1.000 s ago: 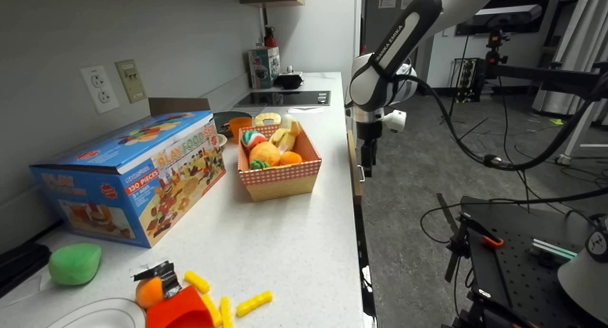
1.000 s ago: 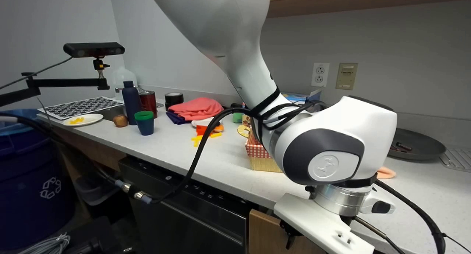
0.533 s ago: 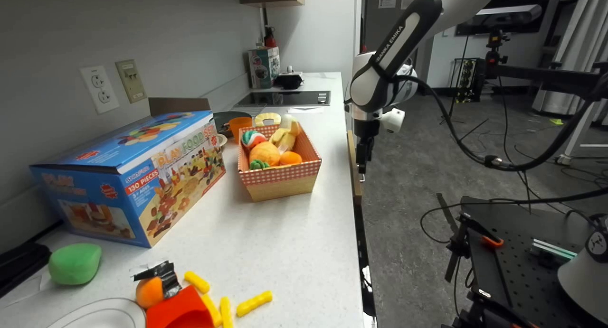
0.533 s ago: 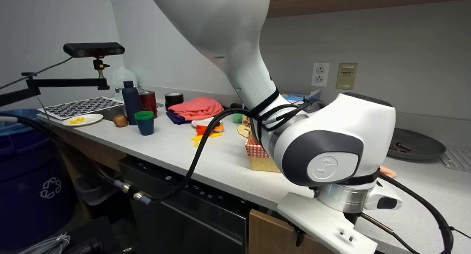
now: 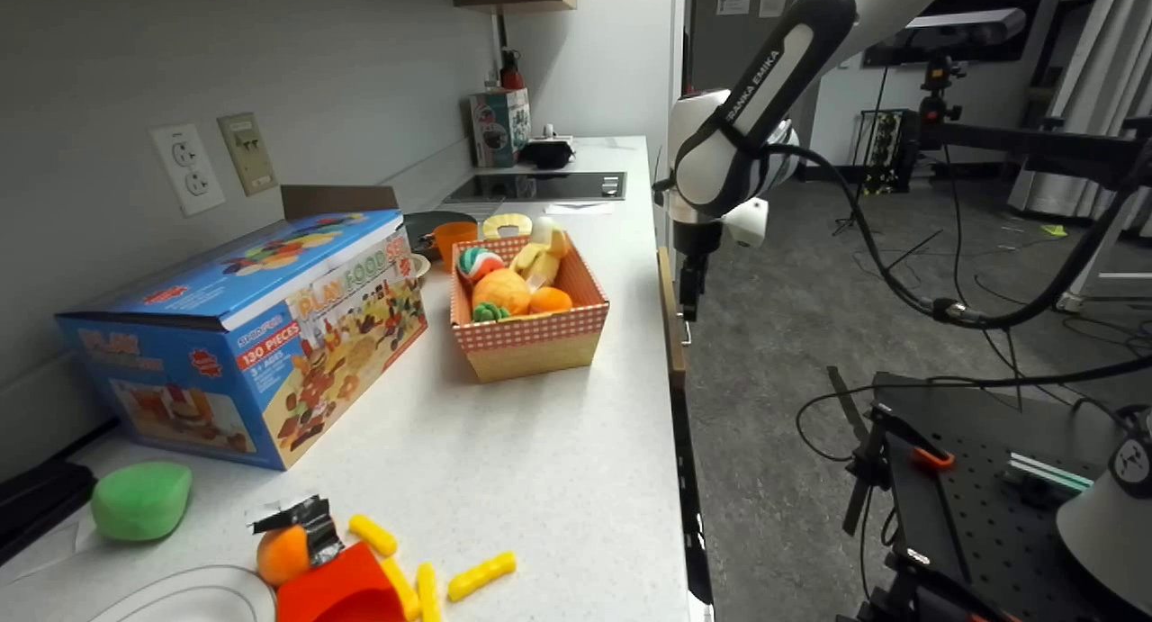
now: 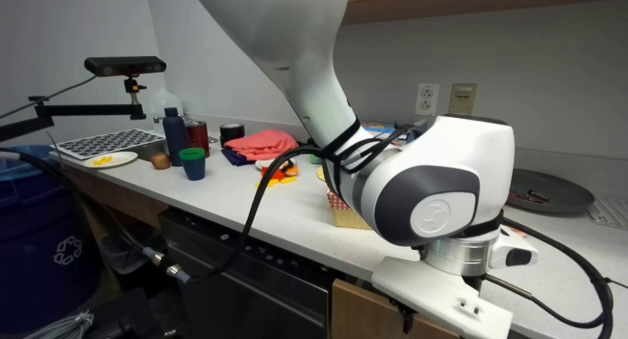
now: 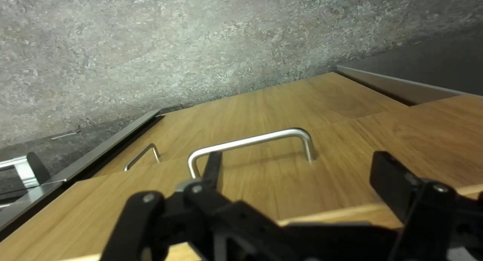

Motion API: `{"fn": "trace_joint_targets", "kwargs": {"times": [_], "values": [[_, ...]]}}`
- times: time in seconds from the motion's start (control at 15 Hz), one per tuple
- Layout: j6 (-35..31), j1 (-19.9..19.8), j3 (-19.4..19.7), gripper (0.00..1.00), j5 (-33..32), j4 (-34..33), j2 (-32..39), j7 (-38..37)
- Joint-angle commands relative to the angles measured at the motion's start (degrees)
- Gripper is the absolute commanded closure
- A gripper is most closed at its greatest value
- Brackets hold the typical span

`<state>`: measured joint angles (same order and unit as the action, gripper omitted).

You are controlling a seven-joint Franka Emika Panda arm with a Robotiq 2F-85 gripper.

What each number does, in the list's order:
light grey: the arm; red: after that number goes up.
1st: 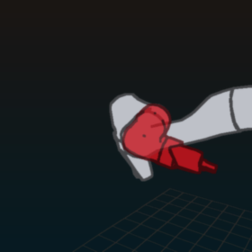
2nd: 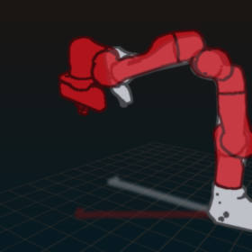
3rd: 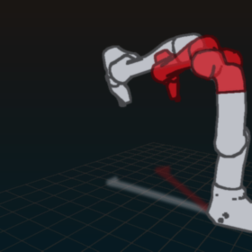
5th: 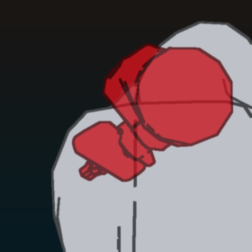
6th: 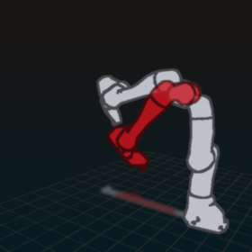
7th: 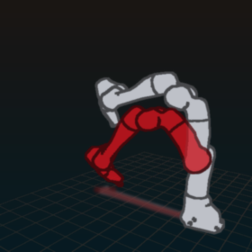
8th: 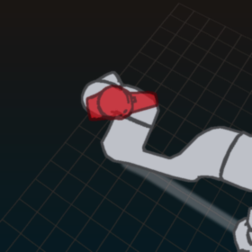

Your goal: Open the drawer, then remove the purple plushie from the drawer, then close the drawer

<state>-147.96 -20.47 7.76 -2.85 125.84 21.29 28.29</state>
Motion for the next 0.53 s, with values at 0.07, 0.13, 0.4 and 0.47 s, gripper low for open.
{"fn": "trace_joint_targets", "kwargs": {"times": [0.07,0.13,0.4,0.47], "values": [[1.0,1.3,1.0,0.0,-2.8,2.6,-4.2,-0.2],[1.8,1.7,1.4,0.0,-3.6,3.7,-6.2,-0.1],[2.6,2.3,1.8,0.0,-4.2,6.2,-9.4,-0.1],[2.6,2.3,1.8,0.0,-4.2,6.3,-9.4,-0.1]]}}
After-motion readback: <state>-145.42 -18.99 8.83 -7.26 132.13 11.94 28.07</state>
